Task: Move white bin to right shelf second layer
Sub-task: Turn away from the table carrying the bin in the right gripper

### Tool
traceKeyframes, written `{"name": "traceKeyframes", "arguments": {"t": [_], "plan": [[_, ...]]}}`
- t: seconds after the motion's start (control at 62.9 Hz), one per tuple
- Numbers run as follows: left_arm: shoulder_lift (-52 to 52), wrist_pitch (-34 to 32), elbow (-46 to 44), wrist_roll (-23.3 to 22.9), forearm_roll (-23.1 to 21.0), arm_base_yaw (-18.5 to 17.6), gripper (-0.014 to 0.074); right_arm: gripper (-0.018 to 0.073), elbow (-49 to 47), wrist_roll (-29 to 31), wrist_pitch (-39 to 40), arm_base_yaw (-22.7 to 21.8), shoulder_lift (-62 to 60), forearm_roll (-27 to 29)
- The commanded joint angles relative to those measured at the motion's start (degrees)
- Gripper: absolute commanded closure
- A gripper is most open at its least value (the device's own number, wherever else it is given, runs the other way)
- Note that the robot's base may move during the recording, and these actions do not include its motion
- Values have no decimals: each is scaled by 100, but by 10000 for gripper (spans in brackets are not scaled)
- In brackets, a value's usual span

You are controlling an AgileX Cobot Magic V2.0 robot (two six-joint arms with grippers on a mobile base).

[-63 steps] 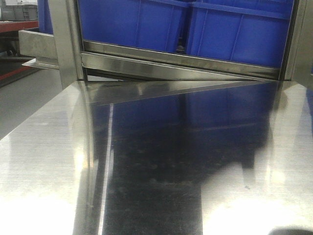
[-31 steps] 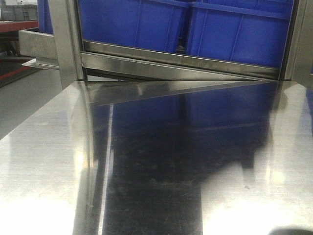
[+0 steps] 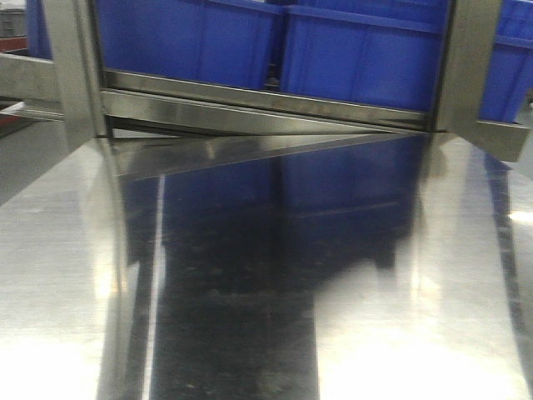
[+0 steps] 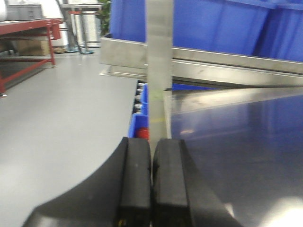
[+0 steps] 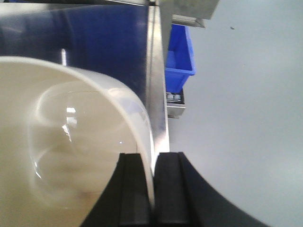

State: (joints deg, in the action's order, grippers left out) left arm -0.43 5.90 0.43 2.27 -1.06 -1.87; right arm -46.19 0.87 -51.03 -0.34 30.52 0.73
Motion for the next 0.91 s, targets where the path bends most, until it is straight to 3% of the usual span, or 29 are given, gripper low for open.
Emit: {"name": "traceKeyframes", "arguments": {"t": [0.0,0.89], "plan": [[-120,-466,152,-30,-43,-43,512,504,-167,19,490,-30,22,31],[-120,-466,152,-30,-43,-43,512,504,-167,19,490,-30,22,31]]}}
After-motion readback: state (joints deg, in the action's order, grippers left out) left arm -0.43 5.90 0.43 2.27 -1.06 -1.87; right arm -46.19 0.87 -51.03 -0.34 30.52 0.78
